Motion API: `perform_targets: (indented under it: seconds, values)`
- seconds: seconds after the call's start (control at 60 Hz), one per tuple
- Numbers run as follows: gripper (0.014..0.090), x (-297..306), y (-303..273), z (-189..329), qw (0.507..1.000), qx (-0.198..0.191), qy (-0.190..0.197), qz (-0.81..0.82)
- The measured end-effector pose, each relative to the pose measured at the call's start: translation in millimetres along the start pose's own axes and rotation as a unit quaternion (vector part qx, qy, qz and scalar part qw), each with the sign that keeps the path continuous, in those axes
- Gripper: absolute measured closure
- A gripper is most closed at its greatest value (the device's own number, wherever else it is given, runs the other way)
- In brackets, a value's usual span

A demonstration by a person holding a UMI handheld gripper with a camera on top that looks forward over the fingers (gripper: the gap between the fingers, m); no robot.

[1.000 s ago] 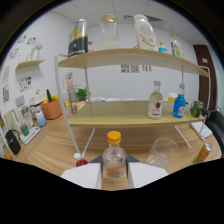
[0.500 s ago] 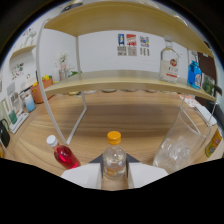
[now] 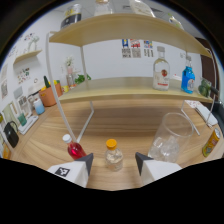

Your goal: Make me a cup of Vodka Sunrise.

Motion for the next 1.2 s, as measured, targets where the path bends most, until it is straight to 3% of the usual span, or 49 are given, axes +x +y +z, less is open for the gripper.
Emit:
perform_targets:
  seconds: [0.017, 0.1, 0.217, 0.467, 0.667, 0.817, 0.9, 1.1, 1.2]
  values:
    - [0.0229, 0, -4, -6, 1.0, 0.005, -0.003, 0.002]
    - [0.0188, 4, -24, -38, 0.999, 0.029, -0.015, 0.011]
    - [0.0189, 19, -41, -82, 0.998, 0.051, -0.014, 0.022]
    - [0.0188, 81, -42, -144, 0.998, 0.052, 0.032, 0.013]
    - [0.0185, 116, -148, -172, 0.99, 0.13, 0.044, 0.012]
    - [0.0188, 136, -248, -169, 0.979, 0.199, 0.044, 0.006]
    - [0.0189, 146, -290, -158, 0.975, 0.219, 0.045, 0.003]
    - [0.0213, 164, -333, -108, 0.977, 0.204, 0.055, -0.007]
    - [0.0332, 167, -330, -87, 0.982, 0.178, 0.055, -0.01]
